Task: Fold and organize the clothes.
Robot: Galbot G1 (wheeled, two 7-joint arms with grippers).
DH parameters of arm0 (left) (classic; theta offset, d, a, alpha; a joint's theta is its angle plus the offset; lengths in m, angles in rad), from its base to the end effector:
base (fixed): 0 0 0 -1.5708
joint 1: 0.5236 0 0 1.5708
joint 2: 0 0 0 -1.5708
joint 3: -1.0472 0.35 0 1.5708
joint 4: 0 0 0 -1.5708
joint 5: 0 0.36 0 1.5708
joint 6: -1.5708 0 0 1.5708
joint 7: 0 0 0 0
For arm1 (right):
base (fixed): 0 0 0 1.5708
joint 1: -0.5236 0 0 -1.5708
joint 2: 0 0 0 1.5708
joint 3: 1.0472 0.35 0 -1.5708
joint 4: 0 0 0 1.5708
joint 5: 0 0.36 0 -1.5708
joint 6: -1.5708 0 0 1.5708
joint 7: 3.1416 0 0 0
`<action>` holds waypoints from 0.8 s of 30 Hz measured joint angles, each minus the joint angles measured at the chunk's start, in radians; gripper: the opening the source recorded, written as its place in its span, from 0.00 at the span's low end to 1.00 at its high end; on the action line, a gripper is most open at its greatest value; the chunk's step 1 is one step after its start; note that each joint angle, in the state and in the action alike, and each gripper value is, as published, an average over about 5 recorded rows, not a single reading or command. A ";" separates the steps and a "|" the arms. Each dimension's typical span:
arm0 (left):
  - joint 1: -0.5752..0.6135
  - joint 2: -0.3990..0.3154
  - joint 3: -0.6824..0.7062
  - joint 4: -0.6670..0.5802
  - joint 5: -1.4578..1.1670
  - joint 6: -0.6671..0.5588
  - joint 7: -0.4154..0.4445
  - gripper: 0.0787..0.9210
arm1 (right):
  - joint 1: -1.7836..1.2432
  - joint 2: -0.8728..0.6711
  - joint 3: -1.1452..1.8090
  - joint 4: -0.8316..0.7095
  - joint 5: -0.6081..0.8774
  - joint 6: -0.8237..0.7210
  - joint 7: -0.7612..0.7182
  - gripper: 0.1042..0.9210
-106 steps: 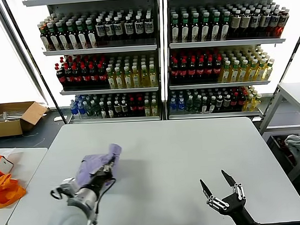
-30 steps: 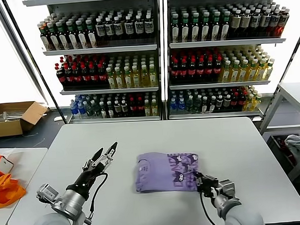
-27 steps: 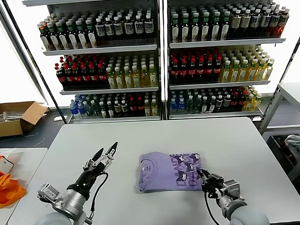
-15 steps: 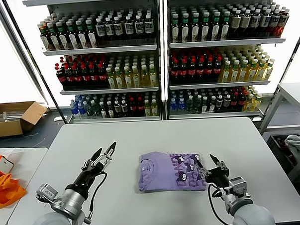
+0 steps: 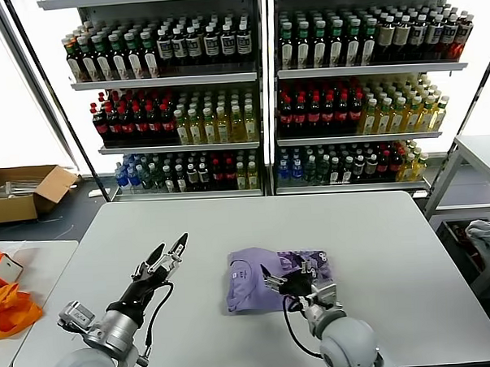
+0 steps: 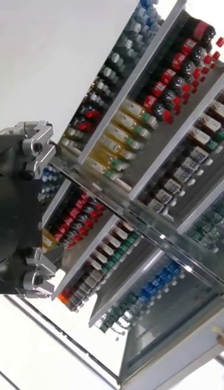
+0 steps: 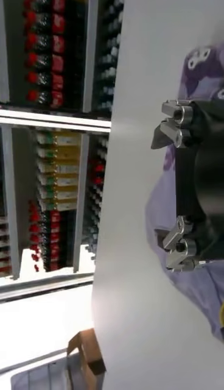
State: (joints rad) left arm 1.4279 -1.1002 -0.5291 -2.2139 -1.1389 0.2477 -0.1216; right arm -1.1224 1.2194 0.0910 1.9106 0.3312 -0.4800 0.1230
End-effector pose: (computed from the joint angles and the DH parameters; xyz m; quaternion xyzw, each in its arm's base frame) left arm 0.2233 0.0622 -0.2174 -0.1485 -0.9317 0.3200 0.0865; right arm 0.2874 0.0544 -0.2873 0.1959 -0.9632 0.0363 0.1804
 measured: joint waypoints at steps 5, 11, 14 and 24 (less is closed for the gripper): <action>-0.009 -0.007 0.006 0.012 0.003 0.000 -0.001 0.88 | 0.042 0.010 -0.051 -0.062 -0.050 -0.014 -0.002 0.88; -0.023 -0.010 0.025 0.025 0.008 -0.002 -0.001 0.88 | 0.066 0.003 -0.077 -0.089 -0.100 -0.028 -0.013 0.88; -0.029 -0.010 0.029 0.028 0.010 -0.002 -0.001 0.88 | 0.068 -0.003 -0.080 -0.087 -0.114 -0.024 -0.014 0.88; -0.029 0.010 0.000 0.034 0.031 0.001 0.023 0.88 | 0.017 -0.024 0.007 0.010 -0.104 0.107 -0.025 0.88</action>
State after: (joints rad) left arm 1.3987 -1.0904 -0.5295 -2.1803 -1.1082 0.2491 -0.0987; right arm -1.1053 1.1957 0.0978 1.9210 0.2268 -0.3729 0.0979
